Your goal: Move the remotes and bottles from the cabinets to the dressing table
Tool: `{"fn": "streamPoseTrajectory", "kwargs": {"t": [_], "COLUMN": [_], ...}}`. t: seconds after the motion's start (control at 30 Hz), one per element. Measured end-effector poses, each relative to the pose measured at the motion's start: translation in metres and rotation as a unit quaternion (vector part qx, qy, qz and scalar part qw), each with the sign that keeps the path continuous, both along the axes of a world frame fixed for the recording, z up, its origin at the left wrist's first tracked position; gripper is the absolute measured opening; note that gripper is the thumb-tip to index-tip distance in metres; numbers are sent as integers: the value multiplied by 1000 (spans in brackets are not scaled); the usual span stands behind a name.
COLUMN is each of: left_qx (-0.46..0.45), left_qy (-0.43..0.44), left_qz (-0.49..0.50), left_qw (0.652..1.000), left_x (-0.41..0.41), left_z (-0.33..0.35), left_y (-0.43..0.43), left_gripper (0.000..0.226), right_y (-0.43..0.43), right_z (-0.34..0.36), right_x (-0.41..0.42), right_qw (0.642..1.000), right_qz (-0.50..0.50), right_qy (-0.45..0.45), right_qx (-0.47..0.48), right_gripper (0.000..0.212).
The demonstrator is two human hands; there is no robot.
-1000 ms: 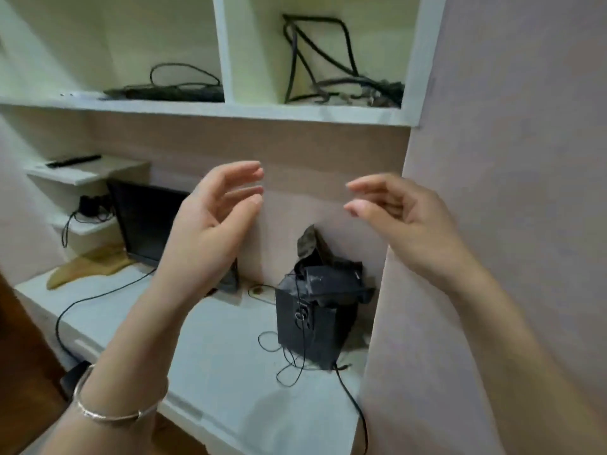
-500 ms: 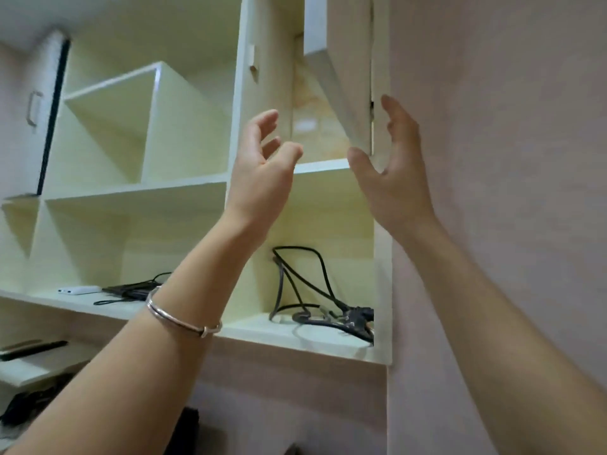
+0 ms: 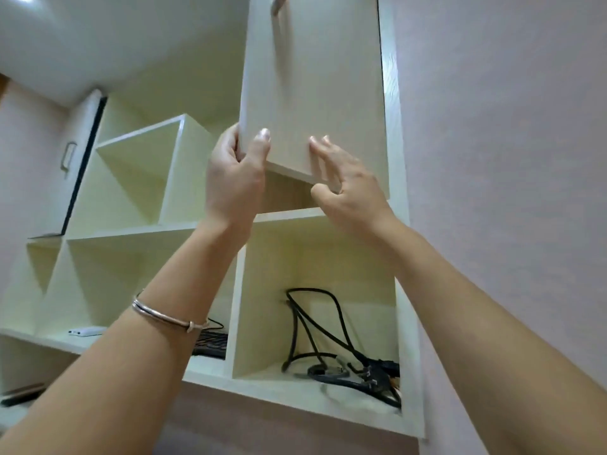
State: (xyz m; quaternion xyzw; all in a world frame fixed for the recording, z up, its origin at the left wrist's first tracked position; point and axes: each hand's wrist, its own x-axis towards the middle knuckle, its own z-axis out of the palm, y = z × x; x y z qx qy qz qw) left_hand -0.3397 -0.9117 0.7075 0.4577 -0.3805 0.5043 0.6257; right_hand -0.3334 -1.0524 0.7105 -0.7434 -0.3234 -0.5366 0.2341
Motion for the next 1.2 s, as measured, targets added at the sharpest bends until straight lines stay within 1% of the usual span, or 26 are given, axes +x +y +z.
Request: {"fn": "streamPoseTrajectory", "kwargs": {"t": [0.1, 0.2, 0.4, 0.5, 0.63, 0.73, 0.8, 0.87, 0.93, 1.0, 1.07, 1.13, 1.2], "left_qx": [-22, -18, -43, -49, -42, -47, -48, -48, -47, -67, -78, -72, -52], "left_qy": [58, 74, 131, 179, 236, 289, 313, 328, 334, 338, 340, 337, 341], "left_qz": [49, 99, 117, 103, 109, 102, 103, 112, 150, 182, 183, 175, 184], "left_qw": [997, 992, 984, 977, 965, 951, 943, 937, 929, 921, 919, 922, 920], "left_x": [31, 55, 91, 104, 122, 137, 148, 161, 171, 178, 179, 181, 174], "left_z": [-1, 0, 3, 5, 11, 16, 19, 22, 23, 24, 25, 26, 23], "left_y": [19, 31, 35, 36, 38, 35, 32, 29, 25, 24, 23, 24, 25], "left_gripper": [25, 25, 46, 53, 65, 74, 72, 68, 64, 58, 58, 58, 58], "right_y": [11, 13, 13, 12, 13, 14, 12, 10, 8, 5, 4, 6, 8], "right_z": [4, 8, 9, 9, 12, 15, 17, 19, 21, 23, 23, 24, 21], "right_x": [20, 35, 52, 59, 66, 73, 75, 76, 78, 83, 86, 87, 86], "right_qw": [998, 996, 991, 989, 984, 978, 971, 965, 958, 955, 956, 956, 956], "right_qz": [-54, -81, -116, -125, -151, -173, -191, -210, -228, -244, -250, -250, -241], "right_qy": [21, 10, 7, 15, 28, 49, 63, 73, 77, 79, 71, 74, 71], "right_qx": [-34, -46, -65, -83, -92, -110, -126, -143, -153, -147, -137, -133, -149], "right_gripper": [58, 49, 42, 39, 38, 30, 30, 35, 38, 34, 28, 33, 34]}}
